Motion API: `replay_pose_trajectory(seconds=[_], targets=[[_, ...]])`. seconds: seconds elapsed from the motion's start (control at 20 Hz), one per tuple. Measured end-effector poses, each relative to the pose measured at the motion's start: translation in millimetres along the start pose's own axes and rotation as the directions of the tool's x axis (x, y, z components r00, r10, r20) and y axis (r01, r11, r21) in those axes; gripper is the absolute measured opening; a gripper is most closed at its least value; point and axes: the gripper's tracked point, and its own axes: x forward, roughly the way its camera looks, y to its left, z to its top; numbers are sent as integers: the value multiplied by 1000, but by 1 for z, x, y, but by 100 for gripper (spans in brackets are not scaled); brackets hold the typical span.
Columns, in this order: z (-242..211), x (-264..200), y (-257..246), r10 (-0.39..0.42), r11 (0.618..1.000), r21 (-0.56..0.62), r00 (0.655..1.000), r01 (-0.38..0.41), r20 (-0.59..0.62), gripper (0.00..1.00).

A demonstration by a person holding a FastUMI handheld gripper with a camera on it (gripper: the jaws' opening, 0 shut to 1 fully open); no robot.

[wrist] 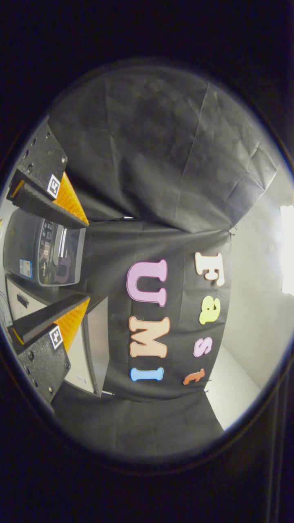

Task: Put the clothes into the washing machine and then close the washing machine lid.

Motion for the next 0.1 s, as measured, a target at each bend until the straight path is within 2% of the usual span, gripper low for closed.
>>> replay_pose_trajectory(seconds=[0.1], targets=[[1, -4, 2, 4, 1000, 5, 1000, -4, 3, 97]])
